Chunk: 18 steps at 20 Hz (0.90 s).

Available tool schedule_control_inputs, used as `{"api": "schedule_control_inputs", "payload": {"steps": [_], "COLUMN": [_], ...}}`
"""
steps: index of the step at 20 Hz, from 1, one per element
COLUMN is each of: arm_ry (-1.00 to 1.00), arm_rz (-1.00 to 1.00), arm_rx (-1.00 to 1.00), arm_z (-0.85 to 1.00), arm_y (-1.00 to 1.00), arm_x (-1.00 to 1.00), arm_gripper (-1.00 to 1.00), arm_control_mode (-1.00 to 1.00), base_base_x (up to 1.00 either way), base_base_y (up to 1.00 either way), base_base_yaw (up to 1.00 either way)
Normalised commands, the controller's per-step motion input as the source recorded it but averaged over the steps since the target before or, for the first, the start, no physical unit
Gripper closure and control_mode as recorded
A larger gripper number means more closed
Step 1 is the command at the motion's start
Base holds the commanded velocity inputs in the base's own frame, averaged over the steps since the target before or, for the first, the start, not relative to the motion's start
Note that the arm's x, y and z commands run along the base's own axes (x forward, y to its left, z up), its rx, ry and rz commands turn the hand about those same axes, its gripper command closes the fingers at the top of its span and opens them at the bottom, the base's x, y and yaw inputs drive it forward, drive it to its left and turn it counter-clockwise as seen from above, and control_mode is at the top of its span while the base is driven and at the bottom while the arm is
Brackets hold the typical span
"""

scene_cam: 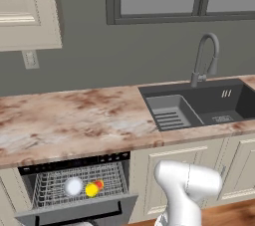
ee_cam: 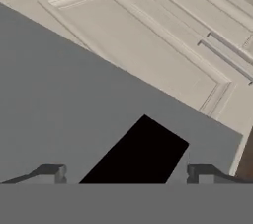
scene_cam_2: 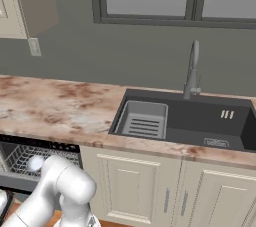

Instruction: Pick up the cup and bowl from the counter, place them in the dishwasher, and close the dishwasher door.

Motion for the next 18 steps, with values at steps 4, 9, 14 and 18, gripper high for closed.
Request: {"api": "schedule_control_inputs", "payload": {"steps": [4,9,14,18], "arm_ry": [-0.26,-0.26,-0.25,-0.26], "arm_rz": [0.01,0.00,0.00,0.00], "arm_rx": [0.24,0.13,0.06,0.05], "arm_z": [-0.25,-0.30,-0.36,-0.43], "arm_y": [-0.73,-0.74,-0.73,-0.63], "arm_x": [1.00,1.00,1.00,0.98], "arm_gripper": [-1.00,-1.00,-1.00,-1.00], "arm_control_mode": [-1.00,-1.00,-1.00,-1.00], "base_base_x": [0.00,0.00,0.00,0.00], "base_base_y": [0.00,0.00,0.00,0.00], "base_base_yaw": [0.00,0.00,0.00,0.00]}}
